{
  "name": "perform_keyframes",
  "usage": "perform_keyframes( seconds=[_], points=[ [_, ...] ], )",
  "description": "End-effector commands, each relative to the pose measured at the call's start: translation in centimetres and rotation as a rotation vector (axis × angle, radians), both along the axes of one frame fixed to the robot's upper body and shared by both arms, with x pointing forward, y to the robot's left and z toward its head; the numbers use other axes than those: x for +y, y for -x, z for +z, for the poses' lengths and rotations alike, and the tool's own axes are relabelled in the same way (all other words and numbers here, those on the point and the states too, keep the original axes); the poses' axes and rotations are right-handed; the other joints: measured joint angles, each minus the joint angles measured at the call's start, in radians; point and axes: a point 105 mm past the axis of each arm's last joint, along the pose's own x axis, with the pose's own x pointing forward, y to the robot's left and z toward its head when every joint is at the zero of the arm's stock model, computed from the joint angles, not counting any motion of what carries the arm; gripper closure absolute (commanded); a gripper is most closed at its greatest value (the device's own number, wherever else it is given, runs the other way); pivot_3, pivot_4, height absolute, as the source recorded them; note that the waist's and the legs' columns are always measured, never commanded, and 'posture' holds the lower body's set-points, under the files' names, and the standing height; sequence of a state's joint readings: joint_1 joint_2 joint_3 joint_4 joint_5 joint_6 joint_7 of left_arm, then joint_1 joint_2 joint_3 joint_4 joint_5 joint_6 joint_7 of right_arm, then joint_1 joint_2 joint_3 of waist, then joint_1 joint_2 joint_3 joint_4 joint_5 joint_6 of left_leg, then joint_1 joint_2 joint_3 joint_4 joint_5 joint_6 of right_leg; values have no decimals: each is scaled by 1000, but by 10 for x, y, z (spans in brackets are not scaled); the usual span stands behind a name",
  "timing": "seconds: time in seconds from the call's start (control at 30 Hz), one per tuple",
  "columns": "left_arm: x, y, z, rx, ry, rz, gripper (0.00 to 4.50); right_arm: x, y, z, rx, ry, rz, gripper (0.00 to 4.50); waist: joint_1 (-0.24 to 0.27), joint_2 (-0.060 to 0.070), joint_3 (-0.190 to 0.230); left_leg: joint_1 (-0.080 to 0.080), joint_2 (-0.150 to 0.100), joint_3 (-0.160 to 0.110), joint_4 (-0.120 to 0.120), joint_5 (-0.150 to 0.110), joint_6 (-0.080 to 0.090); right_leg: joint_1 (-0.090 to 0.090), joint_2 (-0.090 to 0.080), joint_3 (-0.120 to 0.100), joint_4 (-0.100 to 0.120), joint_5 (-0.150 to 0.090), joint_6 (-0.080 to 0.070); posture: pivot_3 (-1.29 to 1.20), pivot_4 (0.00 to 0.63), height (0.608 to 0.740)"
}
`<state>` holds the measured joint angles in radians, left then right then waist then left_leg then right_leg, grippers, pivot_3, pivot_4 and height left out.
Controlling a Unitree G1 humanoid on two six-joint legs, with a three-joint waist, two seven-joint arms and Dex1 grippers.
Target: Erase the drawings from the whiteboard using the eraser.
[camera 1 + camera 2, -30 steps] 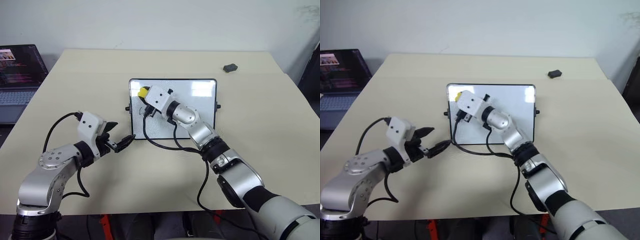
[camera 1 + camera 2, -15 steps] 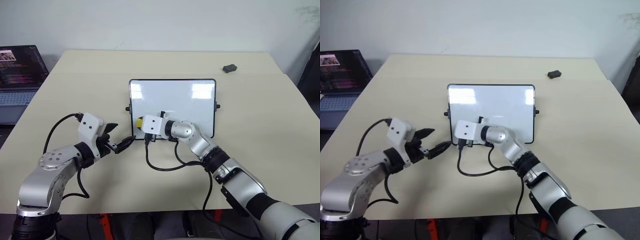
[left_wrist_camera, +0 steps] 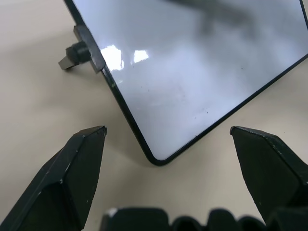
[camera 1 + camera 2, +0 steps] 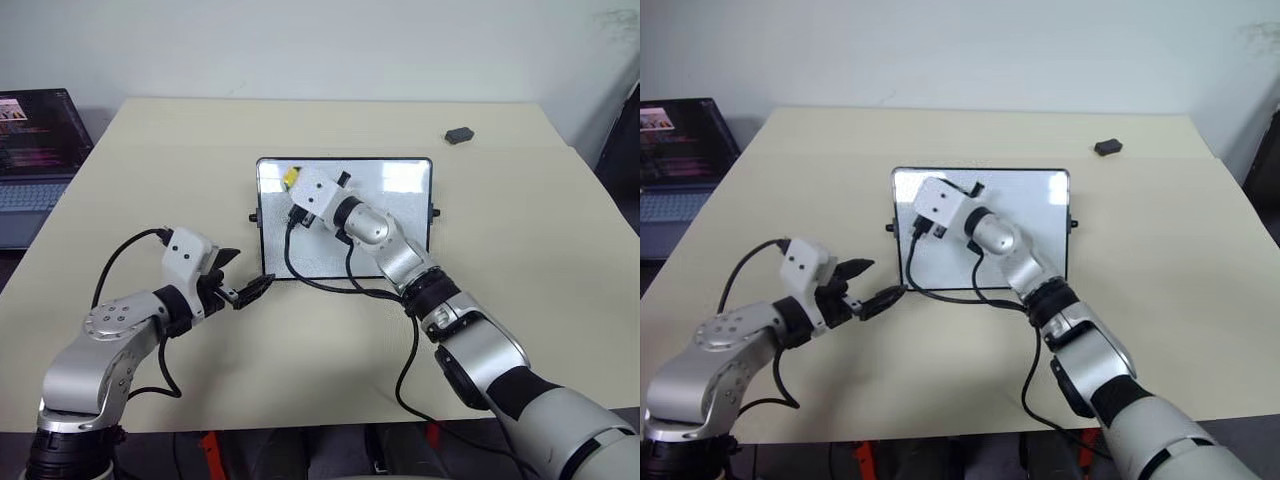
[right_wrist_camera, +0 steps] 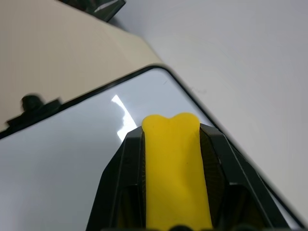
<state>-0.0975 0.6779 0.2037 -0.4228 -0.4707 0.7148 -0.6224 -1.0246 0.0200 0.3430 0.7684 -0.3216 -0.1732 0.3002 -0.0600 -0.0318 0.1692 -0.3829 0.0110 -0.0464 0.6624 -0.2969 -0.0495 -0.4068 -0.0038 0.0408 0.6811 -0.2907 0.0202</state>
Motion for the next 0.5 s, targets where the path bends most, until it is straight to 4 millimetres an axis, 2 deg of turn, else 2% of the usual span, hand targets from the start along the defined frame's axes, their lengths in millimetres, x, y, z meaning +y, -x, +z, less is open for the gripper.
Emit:
perform_keyframes(
  seconds=[0.03, 0.13, 0.23, 0.33, 0.37, 0.5],
  points=[
    [-4, 2, 10, -42, 1, -21, 0, 13, 19, -28, 80, 108, 130, 3356, 1, 0, 0, 0, 0, 0, 0, 0, 0, 0, 0, 0, 0, 0, 0, 0, 150, 740],
    [-5, 2, 10, -42, 2, -22, 0, 13, 28, -50, 143, 196, 178, 3356, 1, 0, 0, 1, 0, 0, 1, -1, 1, 0, 0, 0, 0, 0, 0, 0, 150, 740],
    [-6, 1, 9, -40, 2, -25, 0, 11, 31, -57, 162, 233, 188, 3356, 3, 0, 0, 2, 0, -1, 2, -2, 3, 1, 0, 0, 0, 0, 0, 0, 150, 740],
    [-8, -1, 9, -40, 4, -33, 0, 10, 25, -39, 118, 173, 153, 3356, 3, 0, 0, 2, 0, -1, 2, -2, 3, 1, 0, 0, 0, 0, 0, 0, 150, 740],
    [-9, -2, 9, -42, 5, -37, 0, 7, 22, -27, 95, 123, 130, 3356, 4, 0, 0, 2, 0, -1, 2, -2, 3, 1, 0, -1, 1, 0, 0, 0, 150, 740],
    [-14, -4, 12, -50, 12, -53, 0, -21, 16, 8, 84, -77, 63, 3356, 13, 0, 0, 1, 0, -2, 2, -1, 3, 1, 0, -1, 0, 0, 0, 0, 150, 740]
  ],
)
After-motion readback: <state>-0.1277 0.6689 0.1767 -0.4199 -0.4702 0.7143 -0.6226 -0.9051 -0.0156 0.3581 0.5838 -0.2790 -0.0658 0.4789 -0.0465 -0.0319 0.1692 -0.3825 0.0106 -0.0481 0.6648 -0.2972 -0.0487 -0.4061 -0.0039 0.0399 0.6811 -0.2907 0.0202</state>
